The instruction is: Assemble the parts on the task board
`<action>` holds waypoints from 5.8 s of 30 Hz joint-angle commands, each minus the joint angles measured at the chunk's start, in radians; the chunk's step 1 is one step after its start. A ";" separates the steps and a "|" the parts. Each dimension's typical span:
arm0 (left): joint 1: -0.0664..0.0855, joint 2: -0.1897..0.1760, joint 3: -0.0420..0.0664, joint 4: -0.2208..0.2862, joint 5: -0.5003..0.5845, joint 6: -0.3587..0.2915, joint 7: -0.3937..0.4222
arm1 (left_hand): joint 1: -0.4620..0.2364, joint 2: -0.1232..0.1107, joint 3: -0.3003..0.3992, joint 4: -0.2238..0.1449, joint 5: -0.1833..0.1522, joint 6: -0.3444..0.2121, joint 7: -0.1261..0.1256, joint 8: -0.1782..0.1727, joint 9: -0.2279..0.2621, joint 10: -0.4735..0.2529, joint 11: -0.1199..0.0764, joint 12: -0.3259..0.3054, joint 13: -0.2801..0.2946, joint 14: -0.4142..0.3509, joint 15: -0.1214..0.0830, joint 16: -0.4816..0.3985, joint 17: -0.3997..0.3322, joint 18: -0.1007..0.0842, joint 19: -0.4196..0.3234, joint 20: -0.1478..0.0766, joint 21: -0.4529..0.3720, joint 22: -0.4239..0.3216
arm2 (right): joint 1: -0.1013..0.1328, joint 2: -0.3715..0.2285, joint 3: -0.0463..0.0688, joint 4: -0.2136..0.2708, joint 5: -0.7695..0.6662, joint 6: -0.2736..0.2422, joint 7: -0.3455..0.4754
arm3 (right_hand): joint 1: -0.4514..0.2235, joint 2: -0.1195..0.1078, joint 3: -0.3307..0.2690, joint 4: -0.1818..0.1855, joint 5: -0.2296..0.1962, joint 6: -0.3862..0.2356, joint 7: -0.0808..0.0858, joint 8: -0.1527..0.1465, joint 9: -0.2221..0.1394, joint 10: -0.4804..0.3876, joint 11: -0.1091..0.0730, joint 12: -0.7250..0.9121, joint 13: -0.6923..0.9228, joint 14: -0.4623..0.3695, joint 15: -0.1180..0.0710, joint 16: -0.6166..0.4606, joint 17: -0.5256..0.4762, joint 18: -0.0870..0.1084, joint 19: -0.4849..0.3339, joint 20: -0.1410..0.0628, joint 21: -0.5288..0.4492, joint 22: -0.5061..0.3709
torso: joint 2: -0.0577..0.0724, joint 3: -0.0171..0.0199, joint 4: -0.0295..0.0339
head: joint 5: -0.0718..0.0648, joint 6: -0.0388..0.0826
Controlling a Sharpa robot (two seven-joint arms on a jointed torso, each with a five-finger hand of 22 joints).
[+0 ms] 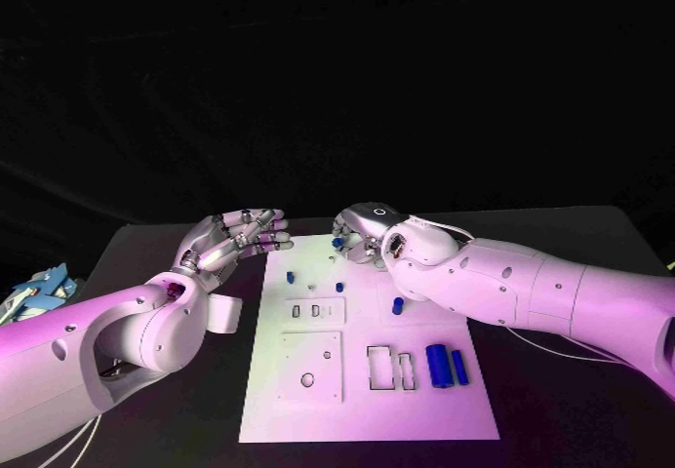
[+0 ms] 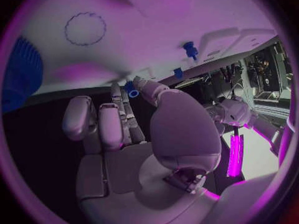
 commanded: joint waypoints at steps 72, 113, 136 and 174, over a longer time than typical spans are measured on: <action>0.001 -0.003 0.000 -0.016 0.002 0.046 0.008 | 0.002 -0.007 0.007 0.000 -0.006 -0.001 0.033 -0.005 -0.001 0.004 0.006 -0.005 0.000 0.006 0.003 -0.009 0.003 0.014 0.009 0.002 -0.005 -0.003 | 0.056 -0.318 0.013 0.226 0.300 0.129 -0.046 | 0.062 -0.036 -0.243 0.071 0.148 -0.118 -0.002 0.039 0.114 0.164 -0.020 1.127 1.011 0.077 -0.010 0.210 0.344 -0.027 0.097 -0.015 0.079 0.170 | -0.016 -0.0009 -0.0301 | 0.002 -0.008; 0.001 -0.003 0.000 -0.021 0.002 0.047 0.006 | 0.002 -0.009 0.011 -0.001 -0.006 0.000 0.033 -0.006 -0.001 0.007 0.006 -0.009 0.000 0.007 0.003 -0.012 0.005 0.014 0.010 0.002 -0.006 -0.005 | 0.027 -0.279 0.009 0.172 0.253 0.146 -0.055 | 0.082 -0.002 -0.192 0.074 0.140 -0.039 -0.016 0.079 0.125 0.188 -0.031 1.178 1.055 0.079 -0.016 0.219 0.362 -0.029 0.104 -0.017 0.089 0.190 | -0.017 -0.0005 -0.0301 | 0.004 -0.023; 0.001 0.000 0.000 -0.029 0.002 0.047 0.005 | 0.002 -0.009 0.011 -0.001 -0.006 0.000 0.033 -0.006 -0.001 0.007 0.006 -0.009 0.000 0.007 0.003 -0.012 0.005 0.014 0.010 0.002 -0.006 -0.005 | 0.022 -0.280 0.009 0.270 0.032 -0.096 0.020 | 0.077 0.010 -0.124 0.067 0.102 0.019 -0.040 0.107 0.136 0.235 -0.054 1.224 1.102 0.084 -0.036 0.227 0.383 -0.039 0.129 -0.036 0.115 0.232 | -0.017 0.0000 -0.0287 | 0.008 -0.020; 0.001 0.009 0.000 -0.027 0.002 0.037 0.012 | 0.002 -0.009 0.016 -0.002 -0.006 0.001 0.033 -0.007 0.000 0.009 0.006 -0.013 0.000 0.007 0.003 -0.015 0.007 0.014 0.011 0.002 -0.008 -0.007 | -0.024 -0.057 -0.004 0.167 0.003 -0.026 -0.016 | 0.069 0.010 -0.114 0.070 0.103 0.012 -0.039 0.100 0.133 0.233 -0.053 1.221 1.098 0.083 -0.037 0.226 0.380 -0.038 0.127 -0.037 0.113 0.230 | -0.015 0.0013 -0.0277 | 0.022 -0.029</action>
